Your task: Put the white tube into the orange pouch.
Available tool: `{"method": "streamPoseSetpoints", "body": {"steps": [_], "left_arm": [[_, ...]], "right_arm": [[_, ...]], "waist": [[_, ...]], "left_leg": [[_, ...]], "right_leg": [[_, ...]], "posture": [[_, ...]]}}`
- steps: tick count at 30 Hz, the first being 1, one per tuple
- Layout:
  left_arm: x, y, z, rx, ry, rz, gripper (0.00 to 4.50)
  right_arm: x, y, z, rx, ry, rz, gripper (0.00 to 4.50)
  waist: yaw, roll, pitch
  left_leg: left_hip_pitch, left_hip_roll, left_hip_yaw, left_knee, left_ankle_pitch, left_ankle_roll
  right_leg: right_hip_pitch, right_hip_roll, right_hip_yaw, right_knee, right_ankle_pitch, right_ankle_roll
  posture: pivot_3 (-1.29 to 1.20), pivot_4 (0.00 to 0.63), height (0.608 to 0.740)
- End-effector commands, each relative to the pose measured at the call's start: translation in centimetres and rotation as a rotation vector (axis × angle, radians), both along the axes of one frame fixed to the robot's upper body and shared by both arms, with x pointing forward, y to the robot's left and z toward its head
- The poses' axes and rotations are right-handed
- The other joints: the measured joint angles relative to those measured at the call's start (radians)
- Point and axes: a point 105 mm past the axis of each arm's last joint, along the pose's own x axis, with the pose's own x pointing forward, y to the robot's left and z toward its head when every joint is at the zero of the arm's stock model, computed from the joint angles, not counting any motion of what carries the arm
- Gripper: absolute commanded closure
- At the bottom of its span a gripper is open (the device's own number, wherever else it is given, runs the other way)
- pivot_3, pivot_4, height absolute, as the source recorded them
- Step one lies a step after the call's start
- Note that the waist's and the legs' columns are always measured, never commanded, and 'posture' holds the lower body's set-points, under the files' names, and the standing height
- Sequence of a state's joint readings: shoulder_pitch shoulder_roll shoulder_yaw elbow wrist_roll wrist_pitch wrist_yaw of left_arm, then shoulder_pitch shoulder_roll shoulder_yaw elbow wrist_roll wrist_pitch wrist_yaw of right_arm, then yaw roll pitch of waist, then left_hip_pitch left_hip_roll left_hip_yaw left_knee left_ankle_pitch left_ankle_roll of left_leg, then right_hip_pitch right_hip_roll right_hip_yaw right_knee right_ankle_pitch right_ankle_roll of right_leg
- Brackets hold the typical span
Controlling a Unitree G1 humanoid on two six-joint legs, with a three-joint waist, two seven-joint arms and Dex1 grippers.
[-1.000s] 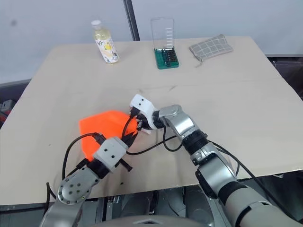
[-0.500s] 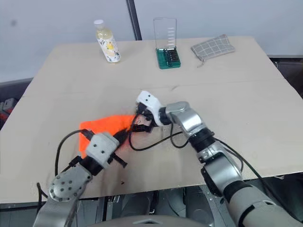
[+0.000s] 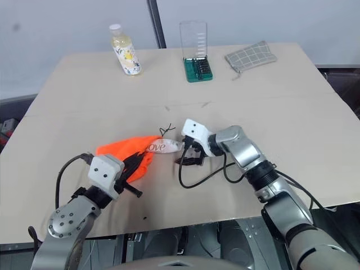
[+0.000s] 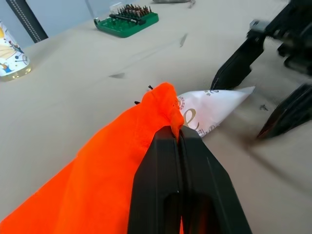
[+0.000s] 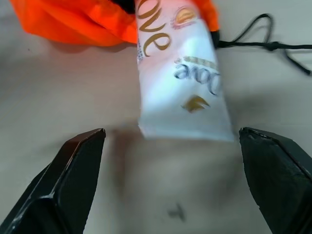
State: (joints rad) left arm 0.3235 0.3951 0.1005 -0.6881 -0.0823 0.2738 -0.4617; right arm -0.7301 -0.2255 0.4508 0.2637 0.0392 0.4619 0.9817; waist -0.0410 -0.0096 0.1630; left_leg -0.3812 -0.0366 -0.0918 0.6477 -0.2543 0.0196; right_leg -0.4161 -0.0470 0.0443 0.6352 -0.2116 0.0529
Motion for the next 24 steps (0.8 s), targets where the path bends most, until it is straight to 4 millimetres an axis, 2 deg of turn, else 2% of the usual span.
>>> {"method": "streamPoseSetpoints", "body": {"steps": [1, 5, 12, 15, 24], "left_arm": [[-0.1, -0.2, 0.7, 0.012, -0.035, -0.023, 4.5], [-0.2, 0.0, 0.6, 0.016, -0.035, -0.022, 4.5], [-0.3, -0.1, 0.7, 0.021, -0.044, -0.026, 4.5], [-0.2, -0.3, 0.8, 0.038, -0.054, -0.047, 4.5], [1.5, -0.8, 1.9, 0.132, -0.115, -0.135, 4.5]], "right_arm": [[0.6, 0.6, 1.6, 0.05, -0.149, 0.016, 0.06], [1.0, 0.6, 1.9, 0.045, -0.271, 0.048, 0.06], [1.3, 0.4, 1.6, 0.052, -0.333, 0.057, 3.13], [1.0, 0.7, 2.1, 0.077, -0.387, 0.094, 4.46], [0.2, 1.5, 3.2, 0.134, -0.657, 0.224, 4.46]], "waist": [[0.0, 0.0, 0.0], [0.002, 0.0, 0.0], [0.001, 0.0, 0.0], [0.001, 0.0, 0.0], [0.001, 0.0, 0.0]], "left_leg": [[0.0, 0.0, 0.0, 0.0, 0.0, 0.0], [0.0, 0.0, 0.0, 0.0, 0.0, 0.0], [0.0, 0.0, 0.0, 0.0, 0.0, 0.0], [0.0, 0.0, 0.0, 0.0, 0.0, 0.0], [0.001, 0.0, 0.0, 0.0, 0.0, 0.0]], "right_leg": [[0.0, 0.0, 0.0, 0.0, 0.0, 0.0], [0.0, 0.0, 0.0, -0.001, 0.0, 0.0], [0.0, 0.0, 0.0, -0.001, 0.0, 0.0], [0.0, 0.0, 0.0, -0.001, 0.0, 0.0], [0.001, 0.0, 0.0, -0.001, 0.0, 0.0]], "posture": [[0.0, 0.15, 0.74], [0.0, 0.15, 0.74], [0.0, 0.15, 0.74], [0.0, 0.15, 0.74], [0.0, 0.15, 0.74]]}}
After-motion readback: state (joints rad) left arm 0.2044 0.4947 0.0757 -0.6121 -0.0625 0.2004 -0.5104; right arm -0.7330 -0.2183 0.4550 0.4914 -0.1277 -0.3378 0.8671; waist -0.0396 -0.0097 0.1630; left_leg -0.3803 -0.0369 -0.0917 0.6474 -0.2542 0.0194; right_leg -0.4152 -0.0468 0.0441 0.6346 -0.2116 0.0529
